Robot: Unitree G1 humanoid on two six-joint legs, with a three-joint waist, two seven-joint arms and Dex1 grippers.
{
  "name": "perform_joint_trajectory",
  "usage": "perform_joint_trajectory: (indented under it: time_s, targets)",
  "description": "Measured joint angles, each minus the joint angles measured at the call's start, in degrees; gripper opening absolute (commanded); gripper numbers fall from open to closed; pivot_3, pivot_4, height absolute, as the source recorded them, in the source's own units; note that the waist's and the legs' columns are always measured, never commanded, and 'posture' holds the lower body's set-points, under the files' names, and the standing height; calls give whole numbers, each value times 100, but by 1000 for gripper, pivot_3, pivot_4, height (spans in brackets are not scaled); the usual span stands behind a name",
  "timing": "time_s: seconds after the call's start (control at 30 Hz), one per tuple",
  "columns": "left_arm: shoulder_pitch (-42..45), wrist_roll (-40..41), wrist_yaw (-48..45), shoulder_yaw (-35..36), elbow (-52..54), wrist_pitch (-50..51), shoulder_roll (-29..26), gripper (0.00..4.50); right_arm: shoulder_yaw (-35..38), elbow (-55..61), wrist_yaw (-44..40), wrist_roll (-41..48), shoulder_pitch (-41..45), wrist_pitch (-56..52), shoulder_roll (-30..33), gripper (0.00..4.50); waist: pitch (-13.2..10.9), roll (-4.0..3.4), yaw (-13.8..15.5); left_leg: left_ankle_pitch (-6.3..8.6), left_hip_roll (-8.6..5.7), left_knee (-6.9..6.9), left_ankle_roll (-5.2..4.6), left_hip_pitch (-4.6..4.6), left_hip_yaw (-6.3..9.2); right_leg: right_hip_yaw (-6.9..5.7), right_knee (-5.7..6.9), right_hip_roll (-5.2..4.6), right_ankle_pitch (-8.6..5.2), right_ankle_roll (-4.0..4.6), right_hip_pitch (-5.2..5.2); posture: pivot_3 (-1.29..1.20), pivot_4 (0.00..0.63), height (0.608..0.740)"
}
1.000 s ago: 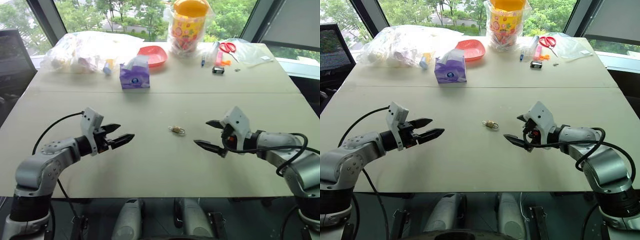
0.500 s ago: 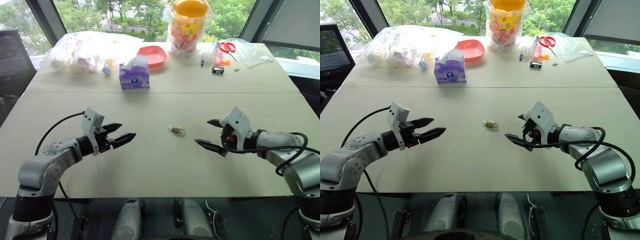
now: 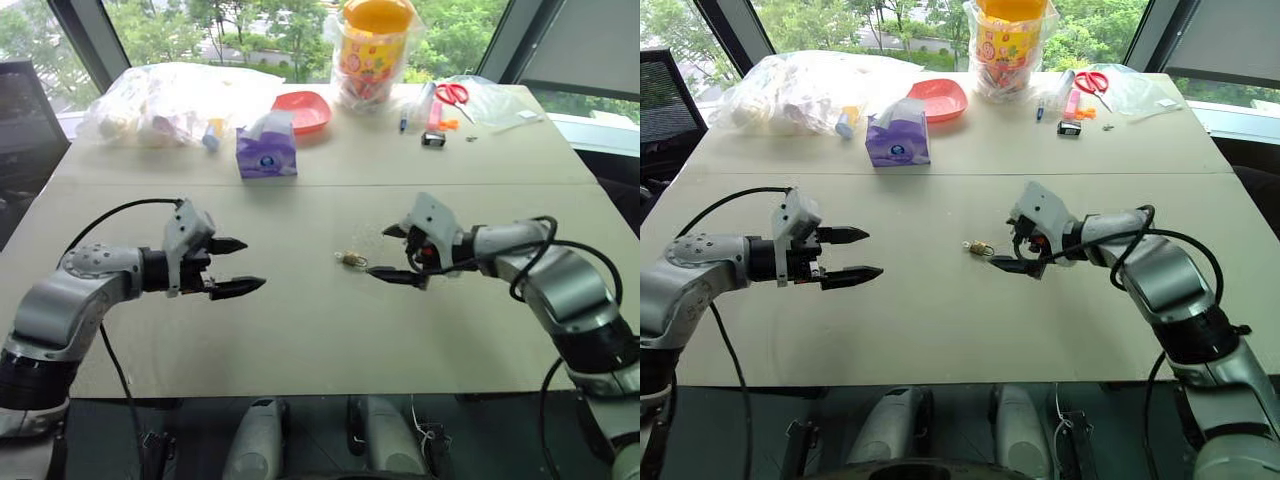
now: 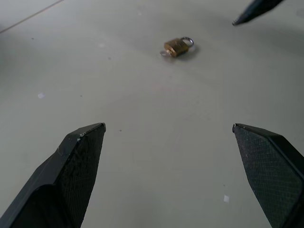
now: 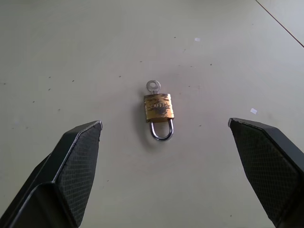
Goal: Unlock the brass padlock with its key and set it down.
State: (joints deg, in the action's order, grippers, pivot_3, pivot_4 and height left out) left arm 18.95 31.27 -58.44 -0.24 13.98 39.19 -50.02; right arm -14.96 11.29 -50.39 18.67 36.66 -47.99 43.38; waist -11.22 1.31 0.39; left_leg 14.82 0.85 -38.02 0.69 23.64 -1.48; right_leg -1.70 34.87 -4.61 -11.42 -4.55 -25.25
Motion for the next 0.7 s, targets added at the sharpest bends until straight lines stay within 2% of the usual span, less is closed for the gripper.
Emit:
perform_joint_trajectory:
  time_s: [0.2,0.27,0.6,0.7]
  targets:
    - [30,-69,102,-113,35,-5,256,4500,-759,-602,-1,-413,467,-266,-504,4452,0,0,17,0,-3,1,-1,7,2,0,2,-1,1,-1,-3,0,150,740]
    - [-99,-74,203,-109,160,0,352,4500,-847,-819,33,-447,490,-437,-746,4452,0,0,10,-1,-3,-1,-1,10,1,1,3,-2,2,-2,-4,0,150,740]
    - [-510,-204,349,-92,301,-15,320,4500,-924,-1467,263,-841,807,-548,-1125,4452,0,0,-11,-1,-3,-7,-1,3,3,0,20,1,2,-2,-4,0,150,740]
    - [-513,-205,372,-92,334,-15,320,4500,-928,-1501,280,-903,814,-514,-1171,3584,0,1,-18,-1,-3,-7,-1,3,2,0,21,1,2,-2,-4,0,150,740]
